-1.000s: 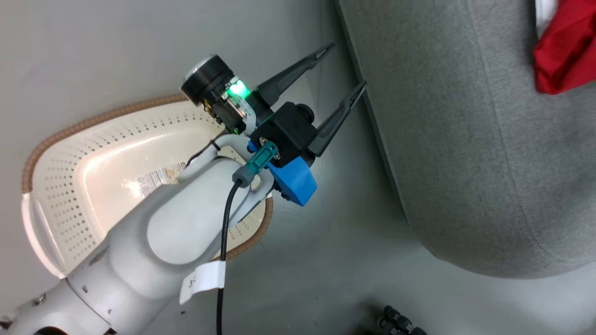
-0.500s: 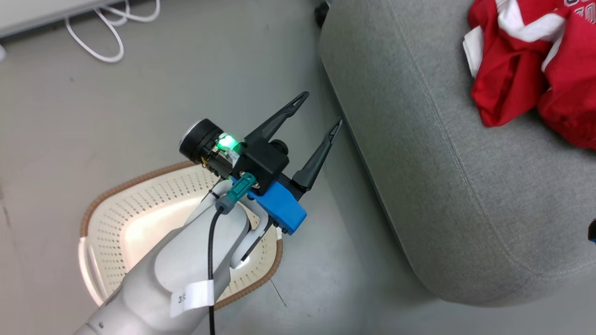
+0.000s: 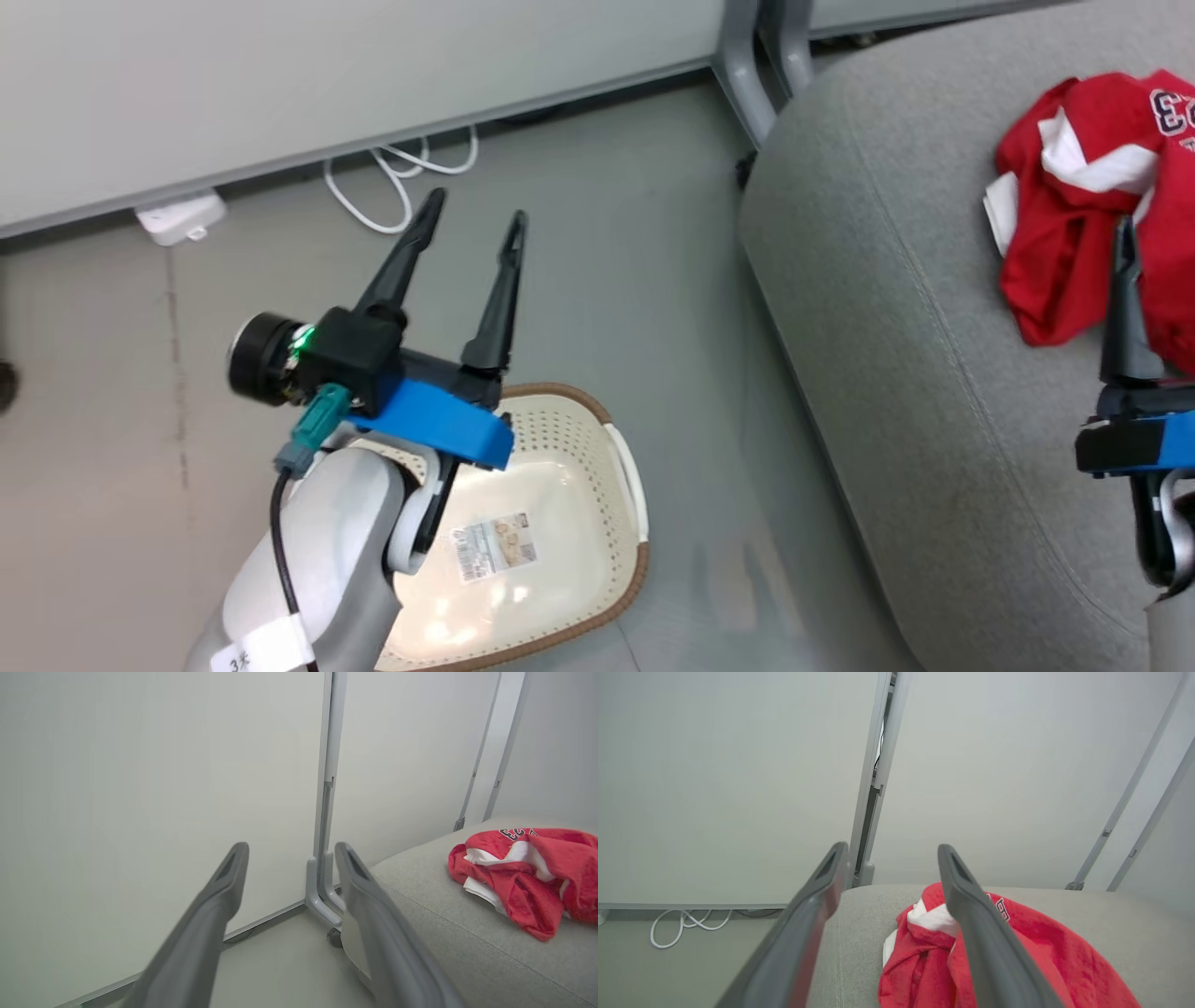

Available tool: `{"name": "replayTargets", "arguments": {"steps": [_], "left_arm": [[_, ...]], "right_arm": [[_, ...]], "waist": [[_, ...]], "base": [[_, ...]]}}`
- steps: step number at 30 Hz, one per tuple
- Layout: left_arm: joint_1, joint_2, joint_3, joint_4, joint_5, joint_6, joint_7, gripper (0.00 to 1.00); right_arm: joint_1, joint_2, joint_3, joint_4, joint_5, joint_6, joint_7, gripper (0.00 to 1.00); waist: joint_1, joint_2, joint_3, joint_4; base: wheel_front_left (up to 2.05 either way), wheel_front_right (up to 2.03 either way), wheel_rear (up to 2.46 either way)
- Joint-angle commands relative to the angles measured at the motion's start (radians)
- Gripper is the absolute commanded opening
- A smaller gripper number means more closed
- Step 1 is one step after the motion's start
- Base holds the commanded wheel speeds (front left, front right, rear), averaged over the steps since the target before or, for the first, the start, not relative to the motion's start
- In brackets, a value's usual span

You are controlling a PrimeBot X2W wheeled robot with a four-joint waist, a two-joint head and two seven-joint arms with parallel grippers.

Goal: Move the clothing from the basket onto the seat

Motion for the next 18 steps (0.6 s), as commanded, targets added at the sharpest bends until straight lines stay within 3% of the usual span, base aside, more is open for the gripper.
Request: {"name": "replayTargets", "arguments": {"steps": [1,18], "left_arm": [[0.035,-0.007,0.037,-0.009,0.015,-0.001,-0.003,1.0],[0.266,-0.091,0.409,-0.013,0.139,-0.082,-0.003,1.0]], "right_arm": [[0.012,0.008,0.017,-0.013,0.008,0.0,0.0,1.0],[0.078,0.088,0.145,0.001,0.049,0.0,0.0,1.0]], "waist": [[0.0002,0.0,-0.051,0.057],[0.0002,0.0,-0.146,0.215]], "base": [[0.0,0.0,0.0],[0.0,0.0,0.0]]}}
